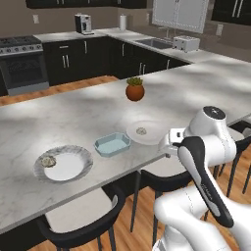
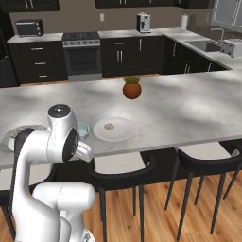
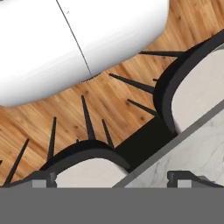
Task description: Place two dumplings into each of the tupperware containers and then place the containers in the fridge.
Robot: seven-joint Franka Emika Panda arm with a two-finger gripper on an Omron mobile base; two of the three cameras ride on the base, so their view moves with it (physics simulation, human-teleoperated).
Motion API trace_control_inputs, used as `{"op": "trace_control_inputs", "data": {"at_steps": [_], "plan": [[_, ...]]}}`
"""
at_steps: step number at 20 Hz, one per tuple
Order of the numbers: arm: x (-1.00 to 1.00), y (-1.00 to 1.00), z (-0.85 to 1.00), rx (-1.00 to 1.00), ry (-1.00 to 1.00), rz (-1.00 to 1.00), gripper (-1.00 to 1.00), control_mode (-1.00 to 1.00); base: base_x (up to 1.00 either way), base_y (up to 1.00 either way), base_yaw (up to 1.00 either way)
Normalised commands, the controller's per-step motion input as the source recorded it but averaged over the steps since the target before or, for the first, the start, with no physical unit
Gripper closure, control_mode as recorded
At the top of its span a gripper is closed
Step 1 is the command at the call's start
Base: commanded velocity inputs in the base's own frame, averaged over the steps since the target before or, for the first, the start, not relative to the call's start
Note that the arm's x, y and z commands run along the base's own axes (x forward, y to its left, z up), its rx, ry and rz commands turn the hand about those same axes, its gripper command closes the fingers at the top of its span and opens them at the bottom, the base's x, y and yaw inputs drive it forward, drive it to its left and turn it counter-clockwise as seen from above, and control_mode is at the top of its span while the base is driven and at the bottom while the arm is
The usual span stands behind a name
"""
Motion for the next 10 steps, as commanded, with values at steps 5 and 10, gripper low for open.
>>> {"op": "trace_control_inputs", "data": {"at_steps": [5,10], "plan": [[0.07,0.22,-0.04,-0.06,0.00,0.00,-1.00,-1.00,0.02,0.26,0.00],[0.61,0.75,-0.13,-0.14,-0.03,0.01,-1.00,-1.00,0.00,0.00,0.00]]}}
